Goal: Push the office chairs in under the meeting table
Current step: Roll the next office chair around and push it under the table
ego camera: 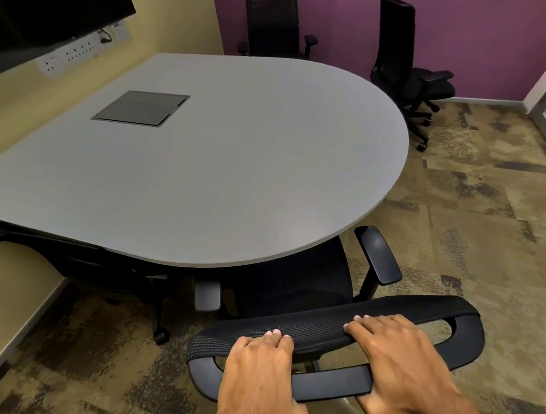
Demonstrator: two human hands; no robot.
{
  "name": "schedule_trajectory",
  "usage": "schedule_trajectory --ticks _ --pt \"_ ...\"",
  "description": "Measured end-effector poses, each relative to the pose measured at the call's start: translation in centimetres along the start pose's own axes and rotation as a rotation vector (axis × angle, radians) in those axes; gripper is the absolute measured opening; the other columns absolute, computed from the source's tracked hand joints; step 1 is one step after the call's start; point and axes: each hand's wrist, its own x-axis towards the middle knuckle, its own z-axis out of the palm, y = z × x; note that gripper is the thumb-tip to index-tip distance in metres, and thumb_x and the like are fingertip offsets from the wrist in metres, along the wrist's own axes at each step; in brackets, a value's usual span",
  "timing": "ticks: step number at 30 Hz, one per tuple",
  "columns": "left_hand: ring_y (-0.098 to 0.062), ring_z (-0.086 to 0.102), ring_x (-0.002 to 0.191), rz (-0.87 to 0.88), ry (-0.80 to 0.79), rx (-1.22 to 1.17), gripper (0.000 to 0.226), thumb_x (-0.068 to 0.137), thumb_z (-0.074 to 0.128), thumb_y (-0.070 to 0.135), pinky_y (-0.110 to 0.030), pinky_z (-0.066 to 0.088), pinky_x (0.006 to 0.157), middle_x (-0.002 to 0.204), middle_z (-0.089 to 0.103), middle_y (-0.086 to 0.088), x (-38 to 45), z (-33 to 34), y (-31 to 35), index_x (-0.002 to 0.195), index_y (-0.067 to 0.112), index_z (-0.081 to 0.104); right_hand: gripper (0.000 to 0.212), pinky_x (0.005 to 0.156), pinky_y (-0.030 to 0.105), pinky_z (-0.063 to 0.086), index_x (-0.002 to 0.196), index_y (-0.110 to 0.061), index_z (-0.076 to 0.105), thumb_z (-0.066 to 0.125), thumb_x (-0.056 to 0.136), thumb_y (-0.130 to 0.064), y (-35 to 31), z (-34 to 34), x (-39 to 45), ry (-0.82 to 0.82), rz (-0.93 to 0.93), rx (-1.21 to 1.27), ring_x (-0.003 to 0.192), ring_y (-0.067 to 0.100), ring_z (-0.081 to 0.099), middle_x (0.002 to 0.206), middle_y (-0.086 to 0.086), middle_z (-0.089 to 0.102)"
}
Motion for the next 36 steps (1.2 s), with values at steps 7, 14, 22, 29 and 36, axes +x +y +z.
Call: schedule_trajectory --ticks 7,14,22,29,36 --pt "-0.013 0.041 0.131 0.008 0.009 -0.002 0.077 0.068 0.06 0.054 -0.029 0.026 0.109 0.144 0.045 0.003 0.3 -0.1 -0.1 0.136 0.022 0.044 0.073 0.074 0.033 0.057 0.096 -0.024 0.071 0.058 0.037 -0.064 0.1 -0.1 0.0 0.001 -0.007 -0.007 0.082 0.016 0.071 0.097 -0.003 0.074" --pt "-0.014 0.044 0.129 0.0 -0.028 0.002 0.077 0.067 0.061 0.051 -0.032 0.029 0.108 0.14 0.048 0.001 0.1 -0.4 0.6 0.135 0.019 0.045 0.076 0.075 0.034 0.058 0.1 -0.024 0.072 0.059 0.038 -0.065 0.3 -0.1 -0.8 -0.002 0.008 -0.026 0.087 0.016 0.071 0.101 -0.003 0.074" --pt "-0.015 0.04 0.132 -0.022 -0.047 -0.014 0.08 0.068 0.058 0.049 -0.032 0.027 0.11 0.145 0.042 0.0 0.5 -0.6 1.5 0.139 0.019 0.04 0.078 0.078 0.034 0.057 0.102 -0.022 0.072 0.059 0.036 -0.062 1.3 -0.2 -0.7 0.004 -0.014 -0.034 0.09 0.018 0.071 0.103 -0.001 0.074" --pt "-0.016 0.02 0.146 -0.041 -0.062 -0.046 0.087 0.081 0.065 0.045 -0.033 0.018 0.114 0.16 0.02 -0.006 1.4 0.1 2.1 0.151 0.016 0.023 0.083 0.079 0.032 0.057 0.104 -0.024 0.072 0.055 0.033 -0.065 2.9 0.1 -0.4 -0.032 -0.063 -0.025 0.092 0.017 0.071 0.104 -0.002 0.074" --pt "-0.014 0.009 0.148 -0.061 0.004 -0.079 0.097 0.078 0.064 0.054 -0.031 0.012 0.116 0.162 0.011 -0.004 2.5 -0.2 3.9 0.153 0.02 0.014 0.087 0.078 0.03 0.056 0.103 -0.025 0.073 0.057 0.032 -0.073 5.7 -0.1 0.6 -0.053 -0.105 -0.014 0.091 0.015 0.072 0.102 -0.002 0.075"
